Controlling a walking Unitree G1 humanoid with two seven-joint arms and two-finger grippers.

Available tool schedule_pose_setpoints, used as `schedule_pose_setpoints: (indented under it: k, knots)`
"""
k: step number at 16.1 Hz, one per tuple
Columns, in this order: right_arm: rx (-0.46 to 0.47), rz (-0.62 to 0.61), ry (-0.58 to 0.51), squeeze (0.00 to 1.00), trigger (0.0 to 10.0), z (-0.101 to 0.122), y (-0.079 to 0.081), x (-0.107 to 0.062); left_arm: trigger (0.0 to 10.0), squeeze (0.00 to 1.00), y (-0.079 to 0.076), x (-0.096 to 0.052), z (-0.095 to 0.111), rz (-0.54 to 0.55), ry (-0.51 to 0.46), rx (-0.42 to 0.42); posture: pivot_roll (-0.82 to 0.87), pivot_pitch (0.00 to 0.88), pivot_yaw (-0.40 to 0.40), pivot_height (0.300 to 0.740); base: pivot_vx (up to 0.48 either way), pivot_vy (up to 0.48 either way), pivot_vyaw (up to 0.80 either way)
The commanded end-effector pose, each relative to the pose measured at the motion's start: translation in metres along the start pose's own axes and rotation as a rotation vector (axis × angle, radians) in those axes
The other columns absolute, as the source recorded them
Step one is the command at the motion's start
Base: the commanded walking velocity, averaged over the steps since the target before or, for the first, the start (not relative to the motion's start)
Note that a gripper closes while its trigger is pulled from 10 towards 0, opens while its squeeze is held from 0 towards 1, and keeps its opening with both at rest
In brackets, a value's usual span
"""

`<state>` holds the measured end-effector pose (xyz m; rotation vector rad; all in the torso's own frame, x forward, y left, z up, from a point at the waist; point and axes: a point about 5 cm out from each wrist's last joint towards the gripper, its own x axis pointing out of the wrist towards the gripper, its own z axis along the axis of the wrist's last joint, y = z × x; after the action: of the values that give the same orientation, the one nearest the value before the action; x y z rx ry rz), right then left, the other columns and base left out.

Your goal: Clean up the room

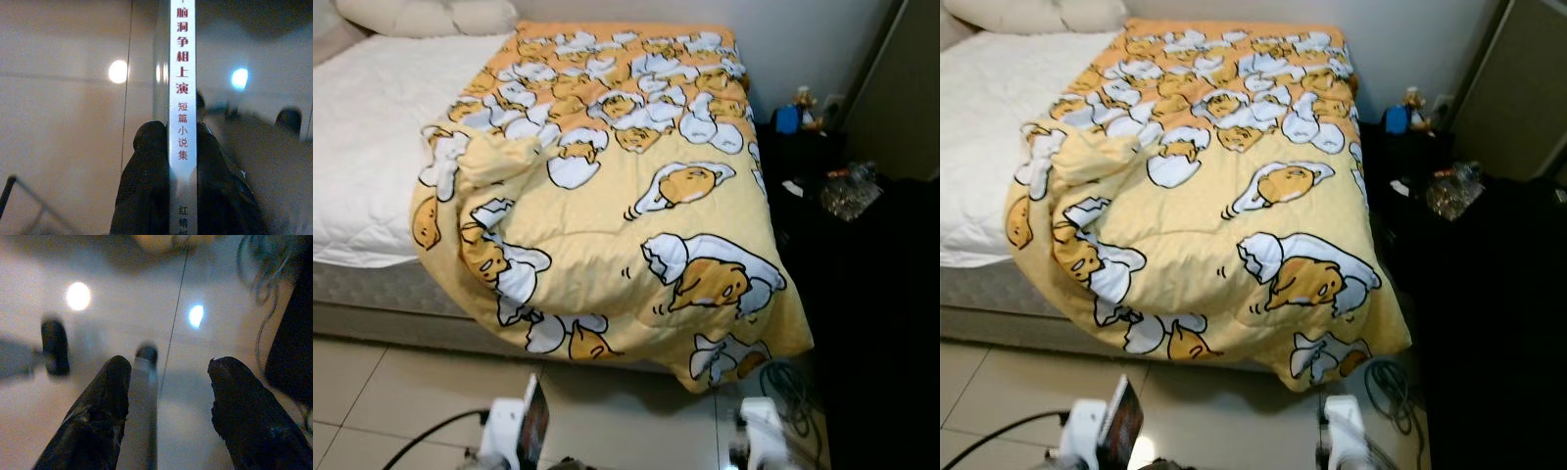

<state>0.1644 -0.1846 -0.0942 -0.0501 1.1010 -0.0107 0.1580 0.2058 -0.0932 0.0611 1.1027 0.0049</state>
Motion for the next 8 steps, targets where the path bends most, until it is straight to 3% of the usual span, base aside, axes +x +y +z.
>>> schedule_pose_setpoints:
  k: [1, 2, 4, 6, 7, 8]
  knots:
    - [0.088, 0.029, -0.201, 0.00, 10.0, 0.046, -0.006, -0.001, 10.0, 0.00, 0.011, -0.003, 0.046, -0.005, -0.210, -0.005, -0.02, 0.000, 0.046, 0.740, 0.000, 0.000, 0.00]
    - [0.110, 0.099, -0.382, 0.00, 10.0, 0.086, -0.006, -0.010, 10.0, 0.00, 0.012, -0.013, 0.084, -0.039, -0.385, 0.010, -0.03, 0.000, 0.046, 0.740, 0.000, 0.000, 0.00]
    - [0.120, 0.209, -0.610, 0.00, 10.0, 0.131, 0.001, -0.044, 10.0, 0.00, 0.009, -0.049, 0.130, -0.065, -0.619, 0.027, -0.03, 0.000, 0.049, 0.740, 0.000, 0.000, 0.00]
    - [0.099, 0.289, -0.733, 0.00, 10.0, 0.148, 0.009, -0.069, 10.0, 0.00, 0.003, -0.072, 0.148, -0.077, -0.732, 0.043, -0.04, 0.000, 0.053, 0.740, 0.000, 0.000, 0.00]
    - [0.080, 0.404, -0.857, 0.00, 10.0, 0.164, 0.022, -0.100, 10.0, 0.00, -0.003, -0.103, 0.164, -0.092, -0.857, 0.063, -0.04, 0.000, 0.060, 0.740, 0.000, 0.000, 0.00]
    - [0.068, 0.446, -0.893, 0.00, 10.0, 0.167, 0.026, -0.110, 10.0, 0.00, -0.005, -0.114, 0.169, -0.099, -0.900, 0.068, -0.05, 0.000, 0.060, 0.740, 0.000, 0.000, 0.00]
